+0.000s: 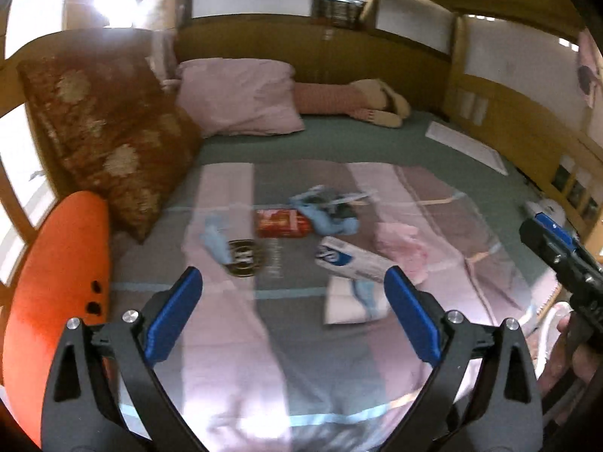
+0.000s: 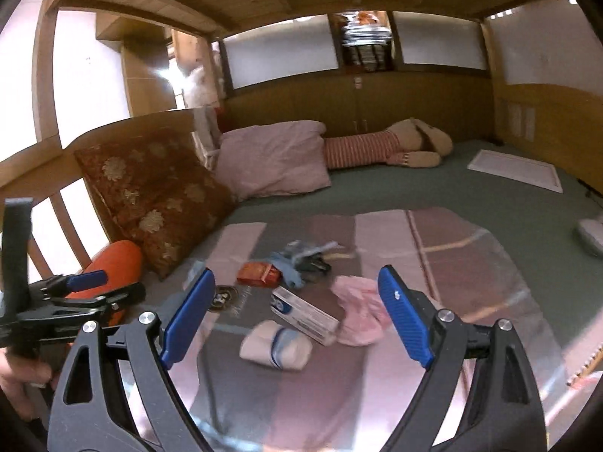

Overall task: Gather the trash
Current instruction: 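Bring both open grippers back over the remaining trash, then grasp the light blue tissue with the left gripper while the right grasps the blue plastic strip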

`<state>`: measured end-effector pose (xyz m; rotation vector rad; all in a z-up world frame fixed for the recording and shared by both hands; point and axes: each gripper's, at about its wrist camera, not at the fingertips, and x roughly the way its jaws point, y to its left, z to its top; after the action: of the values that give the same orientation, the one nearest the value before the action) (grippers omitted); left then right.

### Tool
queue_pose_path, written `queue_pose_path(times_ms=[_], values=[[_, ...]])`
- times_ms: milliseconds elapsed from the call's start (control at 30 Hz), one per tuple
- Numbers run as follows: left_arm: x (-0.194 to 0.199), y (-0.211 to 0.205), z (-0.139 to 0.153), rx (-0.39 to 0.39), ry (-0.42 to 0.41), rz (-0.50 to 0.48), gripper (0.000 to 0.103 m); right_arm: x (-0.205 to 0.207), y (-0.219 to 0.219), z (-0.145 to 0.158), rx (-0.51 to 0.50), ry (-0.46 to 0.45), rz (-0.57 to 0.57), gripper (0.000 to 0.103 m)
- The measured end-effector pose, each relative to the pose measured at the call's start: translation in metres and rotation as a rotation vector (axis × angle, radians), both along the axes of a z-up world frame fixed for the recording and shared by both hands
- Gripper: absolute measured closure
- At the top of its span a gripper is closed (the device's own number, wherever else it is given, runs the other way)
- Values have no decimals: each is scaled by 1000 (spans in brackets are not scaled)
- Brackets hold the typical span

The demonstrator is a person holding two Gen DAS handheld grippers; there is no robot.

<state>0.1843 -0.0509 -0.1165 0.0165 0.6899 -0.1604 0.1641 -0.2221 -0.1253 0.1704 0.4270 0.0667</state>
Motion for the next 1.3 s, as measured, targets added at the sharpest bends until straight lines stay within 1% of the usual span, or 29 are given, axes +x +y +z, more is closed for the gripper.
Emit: queue_pose_path(times_ms=[33, 67, 100, 133, 167, 200, 267, 300, 333, 367, 533, 1033, 1167, 1267, 1300], values=[[-2, 8, 1, 7, 4, 10, 6, 4, 4, -15, -29, 40, -6, 16], [-2, 14, 1, 17, 5, 18, 6, 9, 6, -23, -32, 93, -1, 16], [-2, 18, 1, 24, 5, 25, 6, 10, 5, -30, -20, 143, 9, 16], [-2, 22, 0, 35, 3, 34, 6, 8, 3, -33, 16, 155, 25, 16], [-3, 30, 0, 42, 0, 46, 6, 6, 3, -31, 26, 139, 29, 16], [-2, 38, 0, 42, -4, 69, 6, 3, 3, -28, 11, 114, 24, 16], [1, 55, 0, 10, -5, 108, 6, 1, 5, -28, -19, 101, 12, 16], [3, 63, 0, -22, 3, 130, 6, 2, 4, -29, -14, 108, 10, 16], [4, 67, -1, -35, 9, 136, 6, 3, 2, -30, 7, 119, 12, 16], [5, 68, -2, -41, 15, 136, 6, 6, 2, -31, 15, 122, 15, 16], [8, 54, -10, 3, 27, 88, 6, 9, 9, -34, -13, 128, 33, 16], [12, 48, -19, -7, 60, 77, 6, 11, 10, -36, -3, 137, 30, 16], [18, 42, -25, 12, 72, 64, 6, 28, 15, -36, -19, 138, 65, 16], [36, 41, -30, 9, 88, 76, 6, 55, 16, -41, -12, 157, 93, 17], [48, 41, -34, 3, 101, 80, 7, 66, 16, -44, 0, 175, 98, 17]])
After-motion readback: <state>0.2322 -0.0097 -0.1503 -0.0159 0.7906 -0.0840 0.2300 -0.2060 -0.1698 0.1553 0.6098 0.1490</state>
